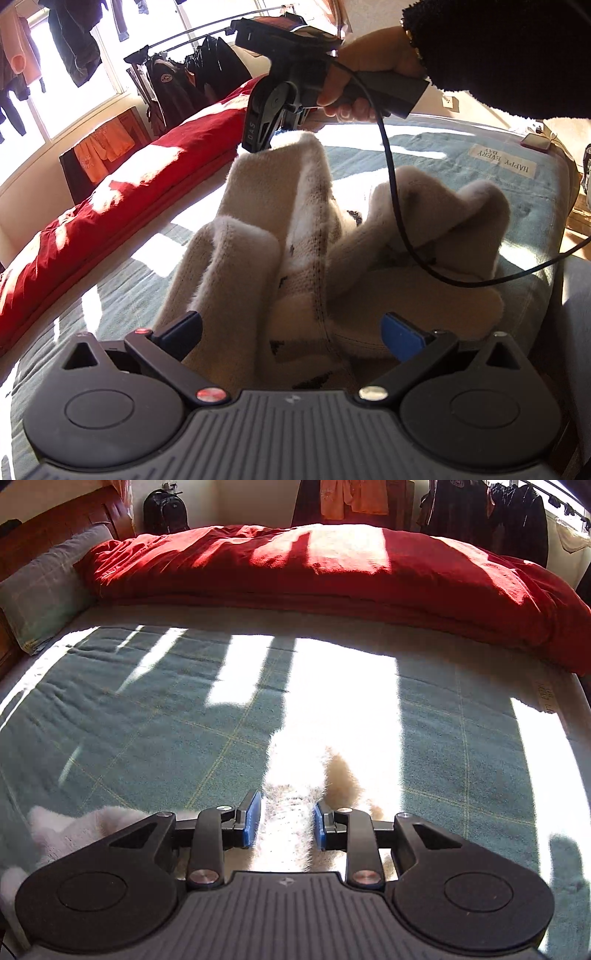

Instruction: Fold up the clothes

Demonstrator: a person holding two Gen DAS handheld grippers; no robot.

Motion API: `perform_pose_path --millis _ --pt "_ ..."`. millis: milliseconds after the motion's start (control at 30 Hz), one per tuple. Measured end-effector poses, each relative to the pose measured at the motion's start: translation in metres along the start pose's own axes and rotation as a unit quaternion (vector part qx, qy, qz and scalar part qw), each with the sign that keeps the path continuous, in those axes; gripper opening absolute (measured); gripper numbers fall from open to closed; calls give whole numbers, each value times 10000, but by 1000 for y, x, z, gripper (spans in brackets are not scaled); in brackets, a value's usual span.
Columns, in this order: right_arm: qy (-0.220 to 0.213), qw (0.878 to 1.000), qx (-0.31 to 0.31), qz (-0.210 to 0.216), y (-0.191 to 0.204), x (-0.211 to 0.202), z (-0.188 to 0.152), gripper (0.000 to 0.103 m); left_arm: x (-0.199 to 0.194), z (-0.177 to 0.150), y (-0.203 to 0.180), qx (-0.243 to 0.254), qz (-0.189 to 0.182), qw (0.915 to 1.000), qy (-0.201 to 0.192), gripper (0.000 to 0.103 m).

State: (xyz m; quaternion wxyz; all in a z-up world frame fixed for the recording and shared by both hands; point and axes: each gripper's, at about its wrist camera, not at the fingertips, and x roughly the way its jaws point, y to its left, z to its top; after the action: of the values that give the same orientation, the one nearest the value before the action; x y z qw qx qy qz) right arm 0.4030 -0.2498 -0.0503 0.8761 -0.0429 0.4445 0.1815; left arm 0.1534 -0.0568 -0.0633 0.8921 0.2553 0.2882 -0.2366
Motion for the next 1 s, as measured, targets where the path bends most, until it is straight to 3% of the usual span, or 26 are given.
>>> perform_pose_path --millis 67,200,333,467,533,600,700,800,933,1000 --pt "-65 10000 5 63 -1 -8 -3 38 3 5 2 38 34 10000 -26 102" --pt "-314 9991 39 284 -3 -41 -14 66 5 19 7 42 104 9998 -184 102" --pt "-509 9979 86 403 -9 -82 -36 68 6 33 7 -117 119 9995 -276 102" --pt "-561 9975 176 385 -16 -111 -61 71 14 49 -10 82 30 9995 -300 101" --pt "-564 9977 216 309 -20 -123 -76 71 21 59 -20 251 41 9993 -265 92" --pt "-553 9976 277 313 -24 -133 -90 71 31 68 -28 343 45 9993 -170 72" --pt "-498 9975 364 349 -28 -140 -107 74 56 80 -31 258 -7 9995 196 54" --pt "-299 9976 390 497 -30 -137 -123 76 81 86 -32 162 79 9979 620 41" --pt "-103 9972 406 623 -31 -128 -141 76 97 87 -28 25 215 9952 958 33" --pt "-69 9969 473 631 -34 -124 -149 76 99 88 -24 -51 266 9944 1018 17"
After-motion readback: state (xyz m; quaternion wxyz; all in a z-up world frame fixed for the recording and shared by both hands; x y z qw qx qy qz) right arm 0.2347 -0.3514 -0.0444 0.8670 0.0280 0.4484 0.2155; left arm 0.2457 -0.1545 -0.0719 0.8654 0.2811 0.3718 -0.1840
